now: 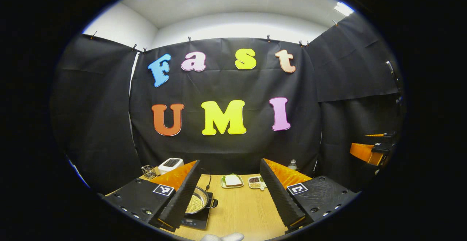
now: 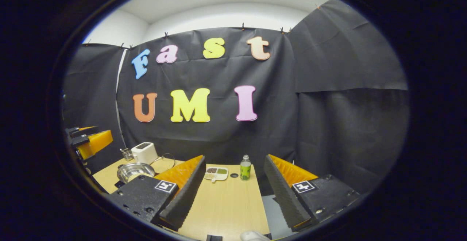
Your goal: First push the handle of the pot to place it horizontally, then grasp the pot with both hands and set it on the induction cooktop.
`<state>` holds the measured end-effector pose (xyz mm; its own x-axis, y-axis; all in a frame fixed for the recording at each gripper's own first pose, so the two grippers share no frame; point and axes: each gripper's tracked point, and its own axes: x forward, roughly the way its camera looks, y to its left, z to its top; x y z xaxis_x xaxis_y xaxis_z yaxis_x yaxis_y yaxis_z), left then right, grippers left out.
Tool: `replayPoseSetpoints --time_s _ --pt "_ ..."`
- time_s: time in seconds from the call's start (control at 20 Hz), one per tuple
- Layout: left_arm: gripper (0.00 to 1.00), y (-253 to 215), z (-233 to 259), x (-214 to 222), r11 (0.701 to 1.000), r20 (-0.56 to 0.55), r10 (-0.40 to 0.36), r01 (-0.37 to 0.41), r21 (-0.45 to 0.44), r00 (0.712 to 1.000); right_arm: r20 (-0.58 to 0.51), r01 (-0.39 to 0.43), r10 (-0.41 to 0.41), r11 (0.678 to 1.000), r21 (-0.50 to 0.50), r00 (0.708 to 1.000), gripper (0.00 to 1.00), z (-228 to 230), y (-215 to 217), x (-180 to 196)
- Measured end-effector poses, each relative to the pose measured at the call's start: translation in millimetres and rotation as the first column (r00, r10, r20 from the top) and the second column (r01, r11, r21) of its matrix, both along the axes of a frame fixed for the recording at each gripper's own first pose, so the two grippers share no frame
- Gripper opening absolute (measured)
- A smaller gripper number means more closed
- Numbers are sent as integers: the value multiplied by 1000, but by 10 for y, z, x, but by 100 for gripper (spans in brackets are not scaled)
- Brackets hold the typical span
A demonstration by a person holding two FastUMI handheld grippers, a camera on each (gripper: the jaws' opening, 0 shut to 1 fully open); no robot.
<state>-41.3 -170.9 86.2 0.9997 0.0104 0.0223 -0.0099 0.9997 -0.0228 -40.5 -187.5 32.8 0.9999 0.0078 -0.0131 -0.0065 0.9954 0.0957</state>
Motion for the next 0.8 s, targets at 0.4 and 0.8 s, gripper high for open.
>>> replayPoseSetpoints --time_s 0.4,0.8 --pt "96 14 -13 -44 1000 -4 9 -9 -1 1000 13 -7 7 1000 -2 1000 99 63 42 5" --pt "96 -3 -43 -57 1000 -9 10 -10 6 1000 5 -10 10 1000 -11 1000 99 22 -3 -15"
